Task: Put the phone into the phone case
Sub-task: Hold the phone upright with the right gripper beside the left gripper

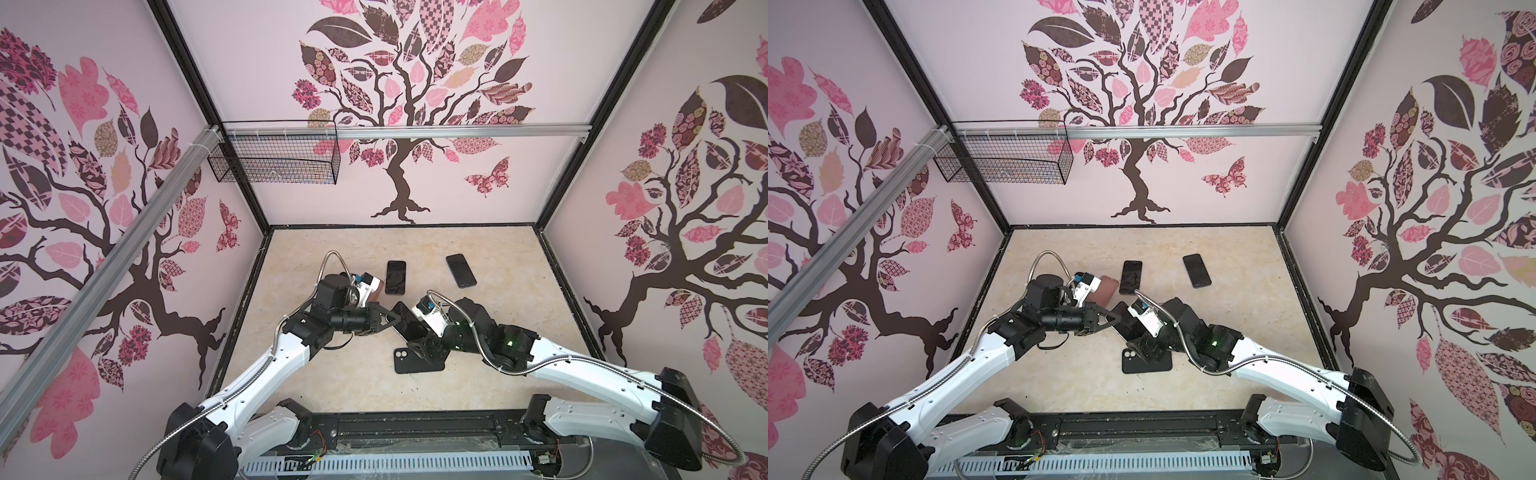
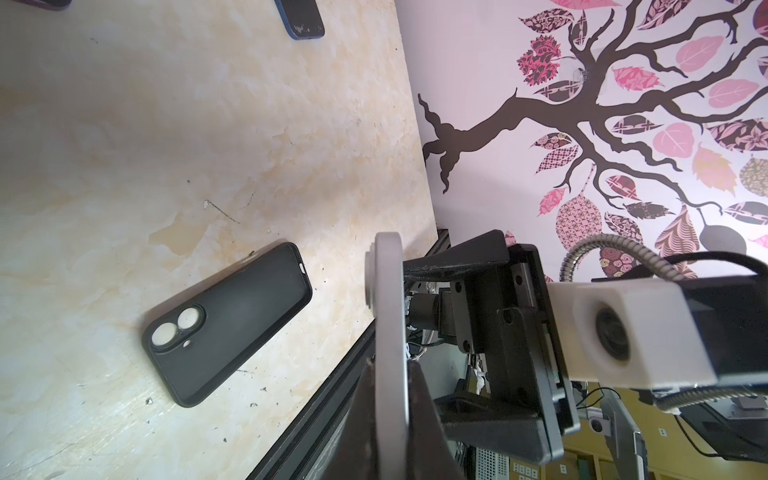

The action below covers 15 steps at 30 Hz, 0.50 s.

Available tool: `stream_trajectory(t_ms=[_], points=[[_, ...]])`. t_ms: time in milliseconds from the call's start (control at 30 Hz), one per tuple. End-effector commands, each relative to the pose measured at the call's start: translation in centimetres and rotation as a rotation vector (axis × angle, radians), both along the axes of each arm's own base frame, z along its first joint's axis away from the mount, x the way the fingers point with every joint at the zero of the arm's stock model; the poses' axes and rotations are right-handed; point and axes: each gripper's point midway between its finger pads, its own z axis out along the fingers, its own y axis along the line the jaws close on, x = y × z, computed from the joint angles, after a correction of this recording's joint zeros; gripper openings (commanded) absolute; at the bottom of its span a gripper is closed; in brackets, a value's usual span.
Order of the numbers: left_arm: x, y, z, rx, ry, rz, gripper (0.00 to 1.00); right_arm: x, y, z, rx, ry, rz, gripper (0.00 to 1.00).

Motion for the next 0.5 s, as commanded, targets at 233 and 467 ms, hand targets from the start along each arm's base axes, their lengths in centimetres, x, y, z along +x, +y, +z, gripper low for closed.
stream_trajectory(t_ms=[233,467], points=[[0.4,0.2,2.6,-0.033,-0.123,0.013,0.00,0.5,-1.3,3.6,0.111,-0.027,-0.117,1.00],[0.9,1.5,3.0,0.011,-0.207,0.093,0.00,0.0,-2.6,4.5,0.143,0.077,-0.198,1.00]])
